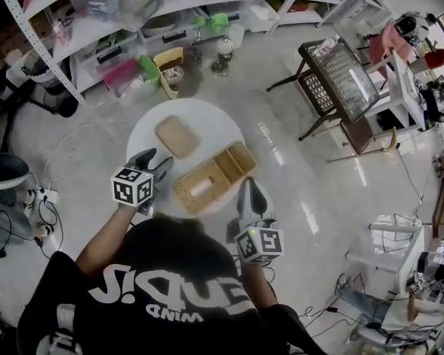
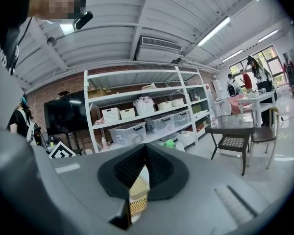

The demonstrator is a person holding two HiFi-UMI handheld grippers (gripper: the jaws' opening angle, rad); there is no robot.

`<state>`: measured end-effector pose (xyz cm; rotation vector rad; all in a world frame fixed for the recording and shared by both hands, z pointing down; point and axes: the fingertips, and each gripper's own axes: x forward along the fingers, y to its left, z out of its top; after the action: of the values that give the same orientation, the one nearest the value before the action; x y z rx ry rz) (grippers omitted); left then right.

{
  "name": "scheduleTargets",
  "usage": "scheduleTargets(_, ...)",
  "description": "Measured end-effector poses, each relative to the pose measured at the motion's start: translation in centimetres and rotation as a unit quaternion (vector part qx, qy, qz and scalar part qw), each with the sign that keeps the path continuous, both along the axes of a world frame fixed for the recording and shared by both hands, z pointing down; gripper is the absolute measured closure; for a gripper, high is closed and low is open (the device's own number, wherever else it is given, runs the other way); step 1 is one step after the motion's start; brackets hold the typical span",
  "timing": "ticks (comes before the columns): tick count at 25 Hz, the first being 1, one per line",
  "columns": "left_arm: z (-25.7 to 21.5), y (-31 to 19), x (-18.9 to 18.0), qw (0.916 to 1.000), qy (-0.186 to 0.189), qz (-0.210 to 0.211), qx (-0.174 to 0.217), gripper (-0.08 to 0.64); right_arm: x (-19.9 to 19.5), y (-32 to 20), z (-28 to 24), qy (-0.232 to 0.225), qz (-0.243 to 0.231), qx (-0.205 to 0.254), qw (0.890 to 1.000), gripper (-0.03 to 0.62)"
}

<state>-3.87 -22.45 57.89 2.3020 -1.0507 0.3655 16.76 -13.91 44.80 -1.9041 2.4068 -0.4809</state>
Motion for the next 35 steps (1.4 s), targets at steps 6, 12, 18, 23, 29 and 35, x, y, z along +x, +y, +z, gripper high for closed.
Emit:
scheduleTargets(6,4.3,-0.8,1.5,0.9988,-0.013,0.014,-0.044,0.311,0.7,-0.6,0.7,0.004,-0.002,-0.007,1.0,0.594)
scheduleTargets(12,8.6,-1.5,2.4,0.9954,-0.028,0.021,-0.089,0.319,1.3,-1.7,1.1,-0.001,0.003,-0.01,1.0,0.594)
scheduleTargets(18,12.1,-1.4,3.0,0.9889,-0.024,0.023,-0.145,0.32,1.8,-2.5,1.8,0.001,0.002,-0.022,1.0,0.594)
scheduleTargets(23,14.0,-1.7,3.5,0.983,-0.013,0.019,-0.182,0.321,2.1,-3.3,2.1,0.004,-0.001,-0.029,1.0,0.594)
scheduleTargets(29,15.7,-2.0,3.8,0.9759,0.001,0.017,-0.218,0.348,2.0,-4.0,2.3,0.016,-0.002,-0.05,0.999,0.594)
scheduleTargets(35,16.3,-1.8,4.8,0.9652,0.042,0.033,-0.256,0.365,3.1,-3.9,2.9,0.009,0.011,-0.048,0.999,0.594)
